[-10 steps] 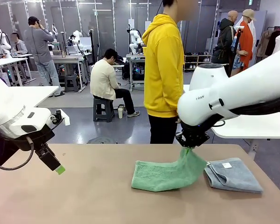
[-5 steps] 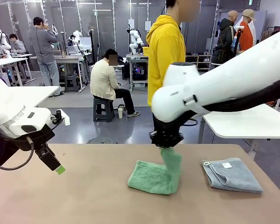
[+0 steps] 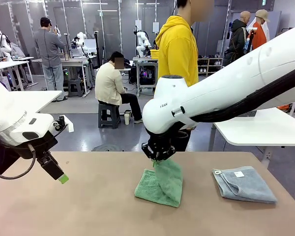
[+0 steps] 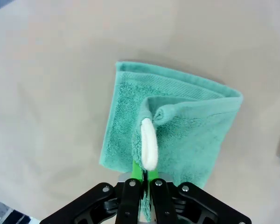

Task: Fold the towels and place them in the basket.
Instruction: When a person lays out a Towel with hook on the table, fold it in half twice, then stack the folded Towel with hook on the right side of the table.

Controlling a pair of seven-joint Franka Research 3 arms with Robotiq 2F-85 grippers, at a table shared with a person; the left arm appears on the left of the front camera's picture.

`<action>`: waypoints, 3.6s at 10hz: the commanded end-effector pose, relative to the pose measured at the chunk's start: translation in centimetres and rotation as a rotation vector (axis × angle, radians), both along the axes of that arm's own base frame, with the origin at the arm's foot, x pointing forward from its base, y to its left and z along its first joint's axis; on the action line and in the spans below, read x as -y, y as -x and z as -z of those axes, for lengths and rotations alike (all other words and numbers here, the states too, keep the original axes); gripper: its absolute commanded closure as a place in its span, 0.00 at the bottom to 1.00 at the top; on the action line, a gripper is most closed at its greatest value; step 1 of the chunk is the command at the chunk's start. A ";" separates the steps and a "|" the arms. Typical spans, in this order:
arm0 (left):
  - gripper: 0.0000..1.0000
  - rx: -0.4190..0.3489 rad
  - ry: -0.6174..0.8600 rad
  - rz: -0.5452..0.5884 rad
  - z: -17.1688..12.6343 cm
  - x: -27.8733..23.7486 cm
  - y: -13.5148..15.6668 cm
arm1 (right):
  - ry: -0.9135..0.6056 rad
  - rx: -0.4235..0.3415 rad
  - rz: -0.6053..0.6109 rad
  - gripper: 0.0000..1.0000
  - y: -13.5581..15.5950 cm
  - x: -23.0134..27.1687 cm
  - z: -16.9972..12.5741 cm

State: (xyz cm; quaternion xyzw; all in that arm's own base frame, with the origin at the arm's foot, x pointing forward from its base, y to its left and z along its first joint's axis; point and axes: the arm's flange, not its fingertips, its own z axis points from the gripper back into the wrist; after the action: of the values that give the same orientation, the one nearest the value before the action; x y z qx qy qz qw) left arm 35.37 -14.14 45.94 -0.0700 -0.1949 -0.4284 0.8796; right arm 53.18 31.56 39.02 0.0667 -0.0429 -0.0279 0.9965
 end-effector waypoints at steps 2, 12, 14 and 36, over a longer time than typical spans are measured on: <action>0.00 0.008 -0.016 -0.015 0.1 0.2 0.1 | 0.009 -0.015 0.050 1.00 -0.6 -2.1 1.7; 0.00 0.008 -0.016 -0.015 0.1 0.2 0.1 | -0.077 0.035 0.053 0.00 -1.2 -1.7 2.5; 0.00 0.008 -0.016 -0.015 0.1 0.2 0.1 | -0.047 0.009 0.031 0.32 -1.3 -0.8 2.6; 0.00 0.008 -0.016 -0.015 0.1 0.2 0.1 | -0.294 0.067 0.169 0.32 8.5 9.2 2.1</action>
State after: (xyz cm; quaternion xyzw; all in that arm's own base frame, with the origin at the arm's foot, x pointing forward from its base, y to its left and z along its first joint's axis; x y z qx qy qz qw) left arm 35.38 -14.14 45.94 -0.0701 -0.1949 -0.4283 0.8796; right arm 45.64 24.19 37.80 0.1680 -0.0633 -0.1076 0.9778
